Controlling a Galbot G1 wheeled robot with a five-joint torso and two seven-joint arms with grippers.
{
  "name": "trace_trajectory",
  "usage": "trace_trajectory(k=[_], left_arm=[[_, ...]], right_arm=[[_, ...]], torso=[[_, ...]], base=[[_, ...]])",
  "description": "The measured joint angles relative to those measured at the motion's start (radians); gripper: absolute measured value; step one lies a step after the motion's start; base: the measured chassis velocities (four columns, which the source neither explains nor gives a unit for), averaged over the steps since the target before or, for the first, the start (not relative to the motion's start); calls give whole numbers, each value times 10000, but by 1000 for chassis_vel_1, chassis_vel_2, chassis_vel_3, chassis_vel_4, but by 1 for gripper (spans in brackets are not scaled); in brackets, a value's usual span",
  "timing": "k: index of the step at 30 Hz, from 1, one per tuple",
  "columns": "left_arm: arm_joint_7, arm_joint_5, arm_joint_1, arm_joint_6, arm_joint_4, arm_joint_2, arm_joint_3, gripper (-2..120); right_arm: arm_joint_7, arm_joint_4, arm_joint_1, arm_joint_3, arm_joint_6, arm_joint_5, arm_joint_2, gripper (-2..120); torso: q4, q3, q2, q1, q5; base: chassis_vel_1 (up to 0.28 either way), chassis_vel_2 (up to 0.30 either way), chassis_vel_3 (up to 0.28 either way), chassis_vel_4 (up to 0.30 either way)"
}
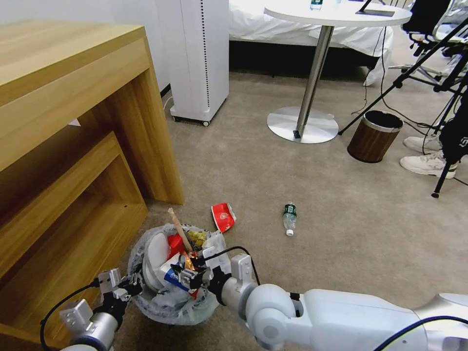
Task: Pick up the trash bin and place the garbage on the floor into it.
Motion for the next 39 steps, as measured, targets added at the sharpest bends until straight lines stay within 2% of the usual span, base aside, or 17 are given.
trace_trajectory(k=[1,8,13,16,17,20,22,23,25,28,29,31,32,33,36,37,39], left_arm=[[21,33,31,-16,-26,-26,6,0],[70,172,174,-47,-166,-170,16,0],[108,237,325,-82,-275,-253,-73,0],[124,257,390,-105,-298,-284,-157,0],[124,257,390,-105,-298,-284,-157,0],[156,285,564,-151,-478,-414,-310,0],[163,295,609,-169,-523,-456,-357,0],[165,299,666,-183,-617,-516,-428,0],[163,290,666,-182,-642,-517,-436,0],[90,154,559,-89,-604,-365,-433,0],[90,154,559,-89,-604,-365,-433,0],[44,86,494,-33,-457,-209,-427,0],[-9,-19,427,5,-380,-101,-431,0],[-9,-19,427,5,-380,-101,-431,0],[-95,-262,283,94,-264,173,-464,0],[-95,-262,283,94,-264,173,-464,0],[-152,-469,190,132,-236,332,-536,0]], right_arm=[[-227,59,-4,-17,136,-335,-116,78],[-1043,37,-34,-14,756,-1653,-286,99],[-1805,-55,-155,293,1487,-2172,-310,100],[-2797,-58,-546,1557,2302,-2438,-443,100],[-2797,-58,-546,1557,2302,-2438,-443,100],[-3387,1,-860,2997,2854,-2502,-650,100],[-3504,-19,-912,3259,2968,-2523,-690,100],[-3724,-61,-1144,4015,3120,-2577,-804,100],[-3764,-62,-1250,4299,3141,-2602,-847,100],[-3705,-77,-2488,6620,3148,-2854,-1195,100],[-3705,-77,-2488,6620,3148,-2854,-1195,100],[-3623,-224,-3305,7672,3146,-3047,-1299,100],[-3467,-338,-3881,8390,3146,-3227,-1288,100],[-3467,-338,-3881,8390,3146,-3227,-1288,100],[-3184,-525,-5049,10101,3053,-3551,-1074,100],[-3184,-525,-5049,10101,3053,-3551,-1074,100],[-3094,-658,-5633,11168,3012,-3912,-862,100]], torso=[[0,0,1,0,1],[0,0,1,0,0],[1,0,1,0,0],[1,0,1,0,0],[1,0,1,0,0],[-1,0,0,0,-1],[1,0,1,0,0],[4,0,1,0,2],[5,1,0,0,3],[-2,0,0,0,2],[-2,0,0,0,2],[-2,1,1,1,1],[0,0,0,0,1],[0,0,0,0,1],[-2,1,0,0,2],[-2,1,0,0,2],[-1,0,1,0,0]], base=[[0,0,0,0],[0,0,0,0],[0,0,0,0],[0,0,0,0],[0,0,0,0],[0,0,0,0],[0,0,0,0],[0,0,0,0],[0,0,0,0],[0,0,0,0],[0,0,0,0],[0,0,0,0],[0,0,0,0],[0,0,0,0],[0,0,0,0],[0,0,0,0],[0,0,0,0]])
